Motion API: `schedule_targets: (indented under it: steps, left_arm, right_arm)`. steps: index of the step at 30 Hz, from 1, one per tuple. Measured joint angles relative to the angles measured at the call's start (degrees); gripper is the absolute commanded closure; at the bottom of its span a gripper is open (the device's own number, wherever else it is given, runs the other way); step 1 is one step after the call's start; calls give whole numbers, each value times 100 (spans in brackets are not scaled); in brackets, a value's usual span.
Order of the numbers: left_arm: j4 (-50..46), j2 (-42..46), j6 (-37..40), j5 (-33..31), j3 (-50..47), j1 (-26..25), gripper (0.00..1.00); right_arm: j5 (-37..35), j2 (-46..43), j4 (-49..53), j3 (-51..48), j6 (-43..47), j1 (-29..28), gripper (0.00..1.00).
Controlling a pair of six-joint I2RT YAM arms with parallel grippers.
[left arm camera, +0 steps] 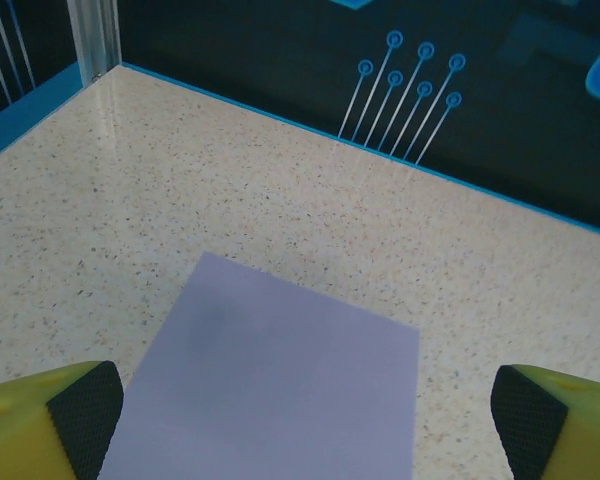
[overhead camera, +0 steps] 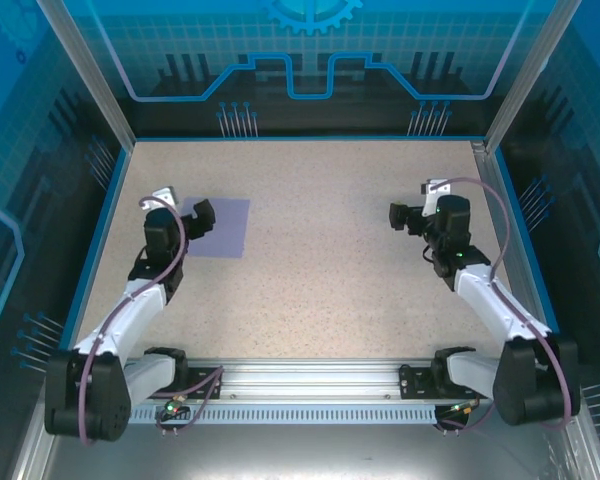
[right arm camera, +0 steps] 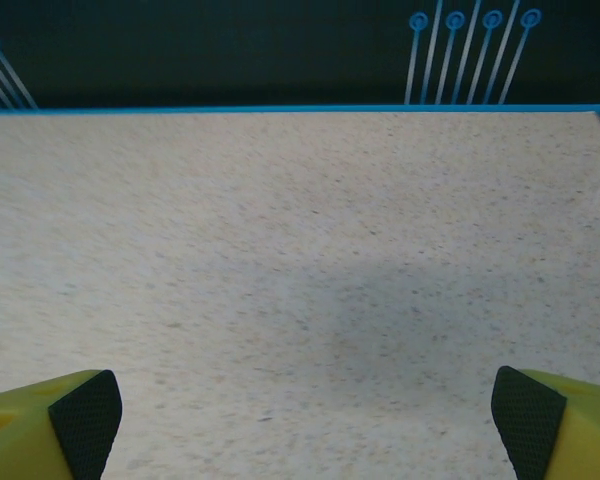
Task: Fold a paper plane with a square sheet of paper (pick it up from the middle)
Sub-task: Move the square sheet of paper to the center of the table.
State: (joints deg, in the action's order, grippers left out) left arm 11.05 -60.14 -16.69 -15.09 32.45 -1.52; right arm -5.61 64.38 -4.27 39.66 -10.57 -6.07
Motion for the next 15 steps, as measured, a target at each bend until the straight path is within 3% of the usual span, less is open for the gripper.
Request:
schedule_targets:
  steps: [4, 10, 15]
  left_arm:
    - [-820, -37, -407, 343, 284, 20, 1]
    - [-1714, -1307, -734, 1268, 1384, 24, 1]
    - [-2138, -2555, -876, 1821, 2168, 24, 1]
  right_arm:
    - [358, -461, 667, 116, -789, -15, 1]
    - [1281, -509, 1086, -44, -1727, -74, 1]
    - [1652, -85, 1335, 15, -1950, -544, 1]
